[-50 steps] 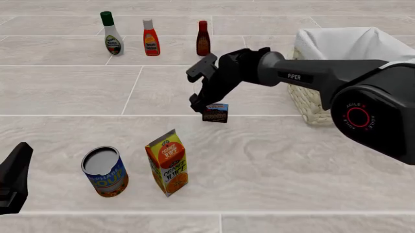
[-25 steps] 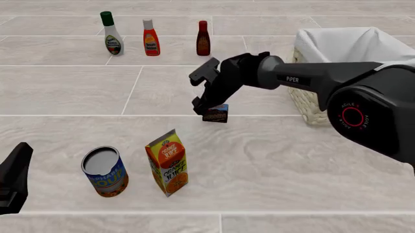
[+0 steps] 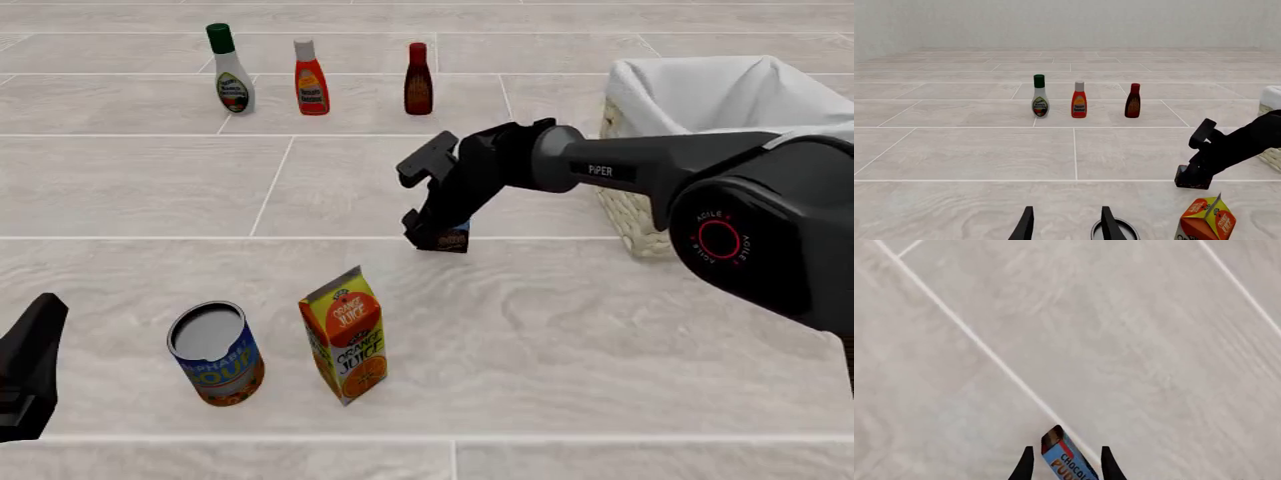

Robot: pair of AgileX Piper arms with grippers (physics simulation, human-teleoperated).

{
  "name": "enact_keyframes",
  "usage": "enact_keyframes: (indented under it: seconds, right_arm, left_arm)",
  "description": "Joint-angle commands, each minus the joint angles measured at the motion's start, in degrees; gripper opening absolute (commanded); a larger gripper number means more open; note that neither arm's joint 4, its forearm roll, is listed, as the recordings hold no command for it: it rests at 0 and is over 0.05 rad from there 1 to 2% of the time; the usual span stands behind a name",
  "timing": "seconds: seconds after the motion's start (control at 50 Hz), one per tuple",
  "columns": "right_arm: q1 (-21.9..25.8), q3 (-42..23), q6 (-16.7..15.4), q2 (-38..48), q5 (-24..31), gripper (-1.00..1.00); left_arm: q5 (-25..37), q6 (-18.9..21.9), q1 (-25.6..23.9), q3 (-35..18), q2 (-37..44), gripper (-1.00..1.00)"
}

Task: Pick the chocolate pudding and place it in the basket.

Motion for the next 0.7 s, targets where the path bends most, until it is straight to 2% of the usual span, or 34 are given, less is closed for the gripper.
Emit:
enact_keyframes:
  seconds: [0.02,0.24,0.36,0.42,0.46,0.48,0.56,0.58,0.7]
  right_arm:
    - [-0.86,0.32,-0.21,0.83,-0.11,1.0]
    - [-1.08,1.04,0.17,1.02,-0.74,1.0]
    - [-0.54,2.3,1.41,1.05,-2.04,1.0]
    - [1.74,5.66,3.1,0.02,-4.62,1.0]
    - [1.69,6.27,2.99,0.05,-5.68,1.0]
    - [0.55,6.01,1.88,-0.07,-7.18,-1.0]
    - [-0.74,5.44,0.63,0.14,-8.57,-1.0]
    - [-0.7,5.04,1.78,-0.04,-8.62,-1.0]
    - [-0.68,5.53,2.43,-1.3,-9.43,-1.0]
  left_arm:
    - [0.0,0.0,0.0,0.0,0.0,1.0]
    - [0.0,0.0,0.0,0.0,0.0,1.0]
    - [0.0,0.0,0.0,0.0,0.0,1.0]
    - [0.0,0.0,0.0,0.0,0.0,1.0]
    - [0.0,0.0,0.0,0.0,0.0,1.0]
    - [0.0,0.0,0.0,0.0,0.0,1.0]
    - [0.0,0.0,0.0,0.0,0.0,1.0]
    - [0.0,0.0,0.0,0.0,0.0,1.0]
    - [0.0,0.0,0.0,0.0,0.0,1.0]
